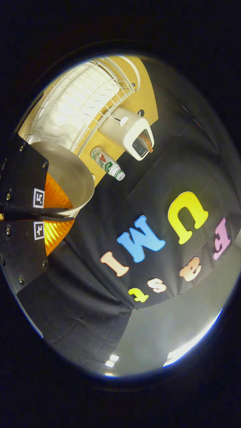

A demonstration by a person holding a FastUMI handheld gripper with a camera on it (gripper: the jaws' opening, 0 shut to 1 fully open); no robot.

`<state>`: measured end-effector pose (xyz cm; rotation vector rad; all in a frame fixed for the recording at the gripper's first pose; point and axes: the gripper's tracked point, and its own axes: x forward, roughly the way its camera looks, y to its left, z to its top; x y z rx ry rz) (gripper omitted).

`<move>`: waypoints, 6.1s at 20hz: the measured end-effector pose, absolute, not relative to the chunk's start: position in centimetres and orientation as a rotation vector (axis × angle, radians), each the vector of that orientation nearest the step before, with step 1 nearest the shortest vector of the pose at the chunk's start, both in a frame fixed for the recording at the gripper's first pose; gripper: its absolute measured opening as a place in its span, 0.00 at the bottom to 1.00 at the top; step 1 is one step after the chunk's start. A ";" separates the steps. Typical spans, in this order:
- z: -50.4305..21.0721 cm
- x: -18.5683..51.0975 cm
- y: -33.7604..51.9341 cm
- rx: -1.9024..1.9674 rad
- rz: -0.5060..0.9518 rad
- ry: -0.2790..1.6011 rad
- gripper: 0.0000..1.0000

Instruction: Take the plate from the dish rack, then take the spoon from the basket and place it into the plate.

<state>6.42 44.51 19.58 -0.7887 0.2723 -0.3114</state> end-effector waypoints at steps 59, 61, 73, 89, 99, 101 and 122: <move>-6.9 -9.8 33.4 0.047 -0.212 0.738 0.27; -6.5 -9.1 32.5 0.035 -0.229 0.722 0.53; 3.8 -4.8 23.9 0.013 -0.392 0.537 0.80; 4.3 0.5 16.8 -0.011 -0.368 0.541 0.28; 5.8 1.3 19.7 -0.059 -0.256 0.518 0.01; 6.7 0.8 19.7 -0.082 -0.259 0.507 0.01; 16.6 -10.4 36.7 -0.230 0.121 0.304 0.01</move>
